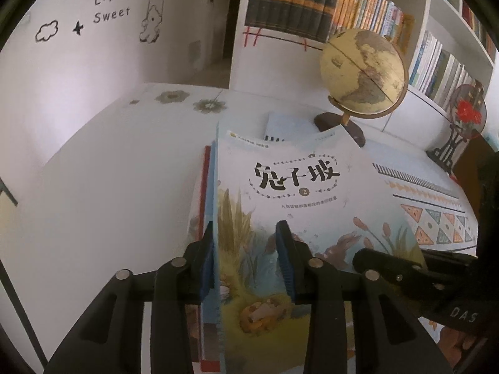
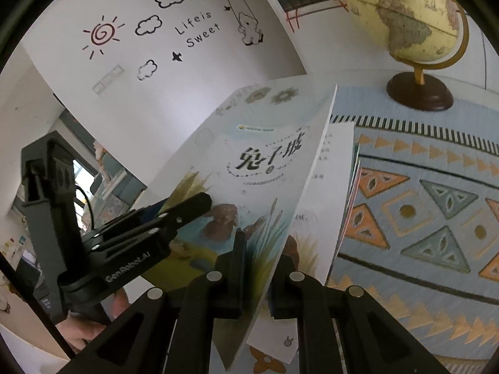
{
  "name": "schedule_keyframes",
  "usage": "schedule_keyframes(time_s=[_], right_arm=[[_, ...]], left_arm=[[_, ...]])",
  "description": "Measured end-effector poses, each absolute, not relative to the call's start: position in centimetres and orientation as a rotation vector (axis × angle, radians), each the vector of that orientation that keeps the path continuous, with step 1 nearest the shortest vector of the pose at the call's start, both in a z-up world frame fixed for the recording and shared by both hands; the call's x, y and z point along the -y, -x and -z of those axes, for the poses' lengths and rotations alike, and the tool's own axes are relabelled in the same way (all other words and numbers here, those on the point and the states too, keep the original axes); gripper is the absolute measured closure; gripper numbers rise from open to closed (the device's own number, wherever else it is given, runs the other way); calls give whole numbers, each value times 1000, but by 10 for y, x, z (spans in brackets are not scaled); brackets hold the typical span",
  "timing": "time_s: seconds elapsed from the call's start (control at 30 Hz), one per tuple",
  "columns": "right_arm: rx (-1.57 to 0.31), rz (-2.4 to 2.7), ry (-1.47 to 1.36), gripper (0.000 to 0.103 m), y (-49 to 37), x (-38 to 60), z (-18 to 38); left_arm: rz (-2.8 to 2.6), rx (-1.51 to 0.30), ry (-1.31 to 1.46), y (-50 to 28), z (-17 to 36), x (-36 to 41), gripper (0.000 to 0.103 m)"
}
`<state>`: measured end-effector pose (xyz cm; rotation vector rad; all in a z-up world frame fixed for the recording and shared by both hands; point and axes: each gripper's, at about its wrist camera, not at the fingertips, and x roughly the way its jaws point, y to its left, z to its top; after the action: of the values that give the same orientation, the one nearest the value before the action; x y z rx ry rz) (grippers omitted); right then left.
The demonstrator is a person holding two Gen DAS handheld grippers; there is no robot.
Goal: Organize books
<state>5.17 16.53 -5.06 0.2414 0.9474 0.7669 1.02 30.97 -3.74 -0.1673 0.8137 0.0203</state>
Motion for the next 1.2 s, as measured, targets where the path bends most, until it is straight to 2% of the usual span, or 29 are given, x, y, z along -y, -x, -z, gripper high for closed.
schedule_keyframes(time_s=[0.07, 0.1, 0.2, 0.23, 0.27, 0.37, 0.47, 0.57, 0.87, 1.2], right_arm=[[-958, -759, -234, 90, -51, -167, 55], [-963, -761, -246, 89, -51, -166, 58], [-965, -768, -279, 75, -50, -165, 58], [-963, -762, -274, 66, -50, -163, 55], [-959, -756, -268, 50, -49, -160, 53], [-915, -668, -270, 23, -49, -142, 46], [-918, -600, -327, 20, -58, -124, 50], [-1041, -636, -355, 20, -74, -133, 62], [-1103, -649, -227, 17, -64, -174, 63], [-1147, -654, -236, 16, -59, -185, 59]], left_arm=[[-22, -839, 171, -10, 44, -316, 68], [-24, -846, 174, -10, 46, -319, 63], [-53, -849, 200, -10, 49, -332, 62], [-61, -846, 216, -9, 47, -338, 62], [-65, -842, 222, -7, 47, -342, 59], [-115, -834, 214, -8, 45, -355, 53], [-123, -851, 240, -14, 50, -367, 51], [-109, -865, 276, -19, 55, -374, 35], [-99, -886, 328, -23, 57, -380, 34], [-7, -932, 383, -31, 64, -378, 32]])
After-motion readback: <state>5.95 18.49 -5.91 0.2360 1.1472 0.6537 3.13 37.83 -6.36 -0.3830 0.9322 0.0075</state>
